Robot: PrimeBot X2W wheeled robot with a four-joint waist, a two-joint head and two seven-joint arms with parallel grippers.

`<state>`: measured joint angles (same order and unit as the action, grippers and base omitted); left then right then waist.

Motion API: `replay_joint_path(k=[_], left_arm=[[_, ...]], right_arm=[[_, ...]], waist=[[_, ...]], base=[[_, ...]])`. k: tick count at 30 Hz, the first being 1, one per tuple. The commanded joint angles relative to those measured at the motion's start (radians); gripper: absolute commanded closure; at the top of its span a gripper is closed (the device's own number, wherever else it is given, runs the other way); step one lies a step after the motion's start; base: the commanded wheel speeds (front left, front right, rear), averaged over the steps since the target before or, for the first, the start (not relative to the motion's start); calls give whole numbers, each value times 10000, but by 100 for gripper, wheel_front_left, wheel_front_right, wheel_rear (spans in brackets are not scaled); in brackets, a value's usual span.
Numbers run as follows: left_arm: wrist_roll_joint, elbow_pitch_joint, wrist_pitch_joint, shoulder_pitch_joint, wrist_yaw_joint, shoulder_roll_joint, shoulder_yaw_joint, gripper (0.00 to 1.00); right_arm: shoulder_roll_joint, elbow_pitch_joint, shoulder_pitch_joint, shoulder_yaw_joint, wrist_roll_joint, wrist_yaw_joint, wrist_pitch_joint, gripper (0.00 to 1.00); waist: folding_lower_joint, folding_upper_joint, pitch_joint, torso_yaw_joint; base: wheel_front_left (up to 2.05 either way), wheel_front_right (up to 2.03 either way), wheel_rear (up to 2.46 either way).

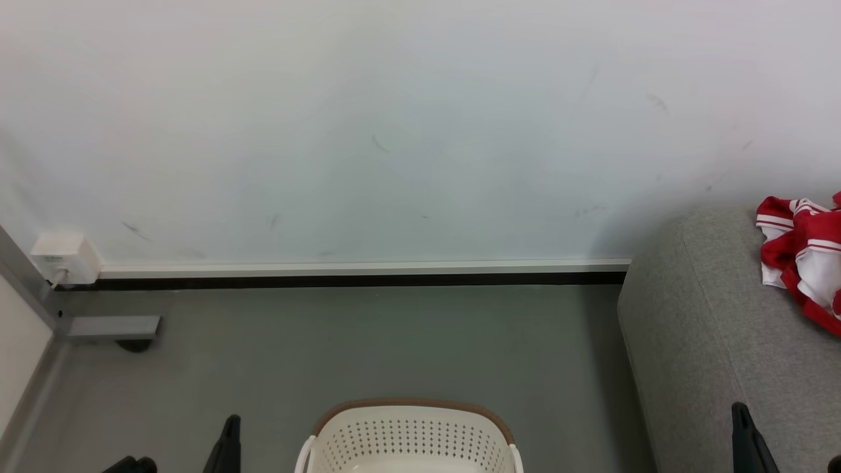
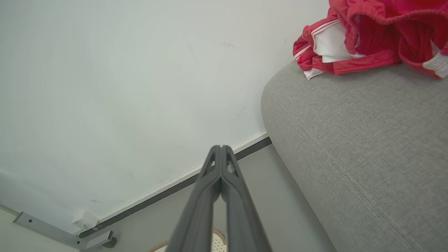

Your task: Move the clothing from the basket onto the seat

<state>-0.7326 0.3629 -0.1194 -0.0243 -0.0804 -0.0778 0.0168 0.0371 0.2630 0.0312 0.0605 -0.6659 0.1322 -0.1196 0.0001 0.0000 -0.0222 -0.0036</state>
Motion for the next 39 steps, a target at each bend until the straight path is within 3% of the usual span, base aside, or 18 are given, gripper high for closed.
replay_joint_path(k=[1, 39], left_arm=[[-534, -192, 134, -280, -69, -12, -99, 100], [-4752, -698, 1282, -640, -295, 134, -737, 100]], right_arm=[[105, -129, -308, 52, -521, -8, 123, 100], [147, -141, -964, 317, -5084, -15, 1274, 100]], waist=[[0, 0, 6, 1], [-1, 0, 94, 16]], base=[[0, 0, 0], [0, 0, 0]])
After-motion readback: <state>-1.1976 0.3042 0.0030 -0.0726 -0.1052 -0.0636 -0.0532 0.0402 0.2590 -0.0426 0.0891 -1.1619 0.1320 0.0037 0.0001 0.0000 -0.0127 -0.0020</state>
